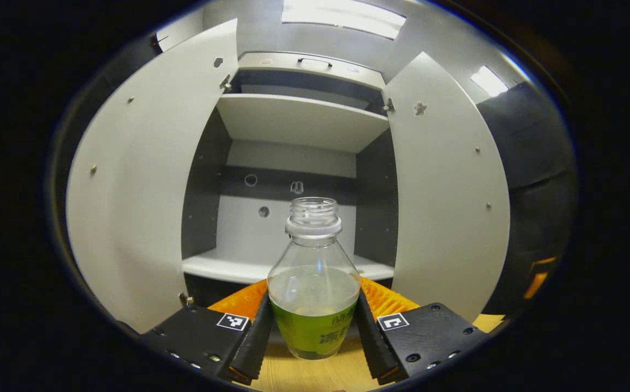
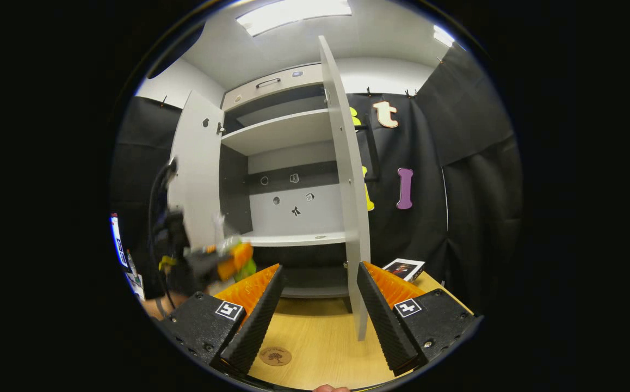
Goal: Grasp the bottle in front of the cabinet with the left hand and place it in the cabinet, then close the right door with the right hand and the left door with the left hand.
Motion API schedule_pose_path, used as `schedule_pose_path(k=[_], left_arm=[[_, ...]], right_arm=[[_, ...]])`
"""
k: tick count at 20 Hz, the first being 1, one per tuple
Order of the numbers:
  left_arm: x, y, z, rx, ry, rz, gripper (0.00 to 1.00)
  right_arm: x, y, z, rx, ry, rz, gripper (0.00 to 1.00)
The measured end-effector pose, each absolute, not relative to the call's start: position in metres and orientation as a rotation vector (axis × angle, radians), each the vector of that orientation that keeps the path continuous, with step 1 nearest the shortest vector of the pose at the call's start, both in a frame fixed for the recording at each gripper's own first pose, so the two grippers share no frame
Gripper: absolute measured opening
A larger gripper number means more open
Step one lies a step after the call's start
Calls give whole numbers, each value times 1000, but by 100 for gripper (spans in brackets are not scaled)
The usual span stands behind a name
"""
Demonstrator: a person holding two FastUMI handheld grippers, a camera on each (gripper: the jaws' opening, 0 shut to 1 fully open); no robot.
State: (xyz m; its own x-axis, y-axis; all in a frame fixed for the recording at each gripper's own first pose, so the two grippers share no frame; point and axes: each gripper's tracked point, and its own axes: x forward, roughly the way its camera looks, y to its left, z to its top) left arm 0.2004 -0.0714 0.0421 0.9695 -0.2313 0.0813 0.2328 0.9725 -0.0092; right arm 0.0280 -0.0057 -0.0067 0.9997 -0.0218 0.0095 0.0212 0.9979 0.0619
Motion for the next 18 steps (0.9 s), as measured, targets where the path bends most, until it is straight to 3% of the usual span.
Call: schedule_pose_path(k=[4,8,11,15,18], left_arm=[[301,-59,112,27,-180,-170,75],[390,-59,121,31,-75,-153,71],[452,-50,111,-56,32,-129,75],[480,-39,75,-120,182,-76,71],[480,-38,61,-52,211,-75,71]], right_arm=[[24,-14,-3,80,-19,-49,83],[23,-28,2,72,-27,-101,83],[29,-35,-2,75,-1,-121,83],[32,-45,3,70,-8,-147,83],[33,-49,3,67,-1,-157,83]])
